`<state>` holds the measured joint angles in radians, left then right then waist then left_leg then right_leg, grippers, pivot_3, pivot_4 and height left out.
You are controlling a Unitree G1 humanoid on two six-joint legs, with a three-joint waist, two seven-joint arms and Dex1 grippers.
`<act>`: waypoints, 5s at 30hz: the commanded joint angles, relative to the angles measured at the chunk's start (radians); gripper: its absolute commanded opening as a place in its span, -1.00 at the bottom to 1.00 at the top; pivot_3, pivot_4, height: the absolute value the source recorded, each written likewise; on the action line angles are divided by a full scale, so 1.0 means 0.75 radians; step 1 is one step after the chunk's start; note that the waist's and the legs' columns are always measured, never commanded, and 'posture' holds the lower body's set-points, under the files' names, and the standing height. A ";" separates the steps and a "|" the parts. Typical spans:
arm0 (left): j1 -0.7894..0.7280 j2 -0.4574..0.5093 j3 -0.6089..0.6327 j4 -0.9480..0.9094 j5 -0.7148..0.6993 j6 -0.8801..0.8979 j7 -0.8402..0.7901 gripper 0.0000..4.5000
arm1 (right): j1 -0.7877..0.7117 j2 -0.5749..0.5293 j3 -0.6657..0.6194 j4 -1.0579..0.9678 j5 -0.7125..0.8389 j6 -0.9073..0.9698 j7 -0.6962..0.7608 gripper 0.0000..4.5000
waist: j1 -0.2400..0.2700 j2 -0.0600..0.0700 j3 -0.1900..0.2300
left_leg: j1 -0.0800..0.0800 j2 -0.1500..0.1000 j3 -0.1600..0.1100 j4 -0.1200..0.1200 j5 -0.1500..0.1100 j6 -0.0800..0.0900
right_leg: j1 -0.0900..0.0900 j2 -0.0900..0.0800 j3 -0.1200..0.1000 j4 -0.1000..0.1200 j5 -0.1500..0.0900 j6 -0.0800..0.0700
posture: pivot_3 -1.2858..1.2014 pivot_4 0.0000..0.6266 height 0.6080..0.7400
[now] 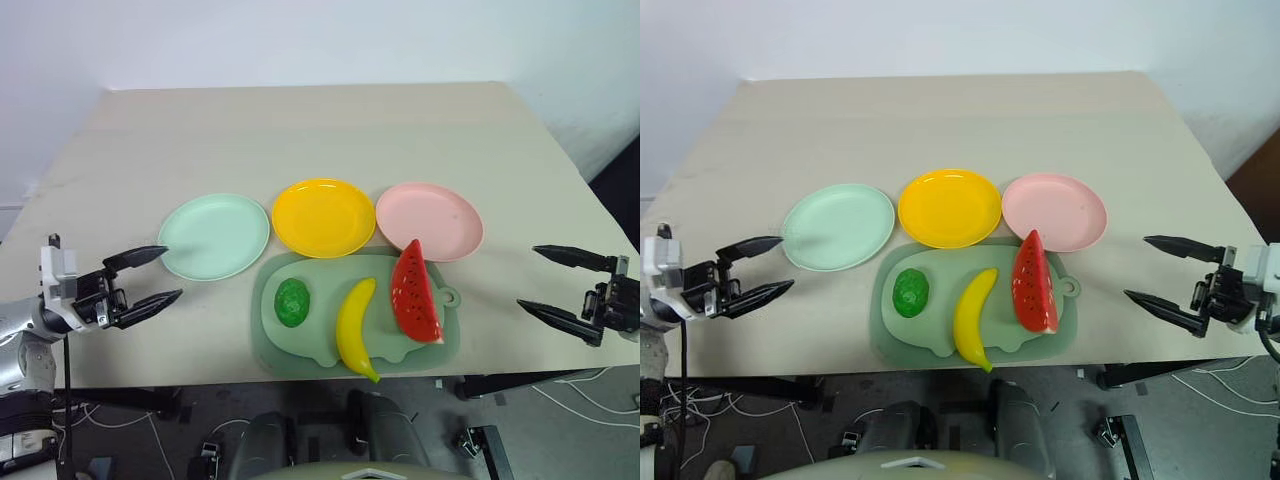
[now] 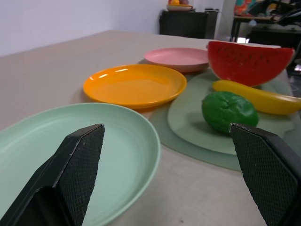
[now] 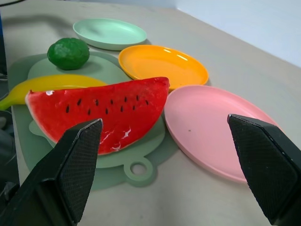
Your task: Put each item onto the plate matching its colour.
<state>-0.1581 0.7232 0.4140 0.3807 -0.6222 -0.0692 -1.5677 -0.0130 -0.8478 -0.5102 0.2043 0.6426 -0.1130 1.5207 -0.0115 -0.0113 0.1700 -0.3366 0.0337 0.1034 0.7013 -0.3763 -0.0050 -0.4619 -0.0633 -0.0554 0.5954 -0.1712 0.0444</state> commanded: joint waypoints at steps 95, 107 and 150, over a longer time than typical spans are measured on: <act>0.203 -0.144 -0.107 -0.244 0.002 -0.163 0.152 1.00 | -1.425 0.010 2.032 0.520 -0.713 -1.036 0.125 0.66 | -0.007 -0.007 -0.004 | 0.001 0.003 0.001 0.003 0.001 -0.002 | -0.004 0.000 -0.002 0.002 -0.002 -0.006 | 0.03 -0.52 0.94; 0.191 -0.166 -0.147 -0.272 0.009 -0.145 0.193 1.00 | -1.486 -0.171 1.965 0.214 -0.382 -0.743 0.125 0.61 | 0.001 -0.003 -0.001 | -0.003 0.004 0.001 0.003 0.002 -0.004 | -0.008 -0.002 -0.002 0.003 -0.002 -0.005 | 0.03 -0.52 0.94; 0.207 -0.142 -0.092 -0.237 0.019 -0.224 0.220 1.00 | -1.707 0.193 1.287 1.428 -1.156 -0.648 -0.193 0.99 | -0.011 0.000 0.000 | -0.004 0.002 0.003 0.003 0.003 -0.006 | -0.009 -0.001 -0.002 0.003 0.000 -0.002 | 0.03 -0.52 0.94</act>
<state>0.0054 0.5952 0.3212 0.2042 -0.6107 -0.2235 -1.4040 -1.2566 -0.6940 0.4933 1.2732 -0.2233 -0.5999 1.3743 -0.0201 -0.0116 0.1700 -0.3395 0.0354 0.1055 0.7034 -0.3737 -0.0095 -0.4687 -0.0639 -0.0572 0.5976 -0.1710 0.0426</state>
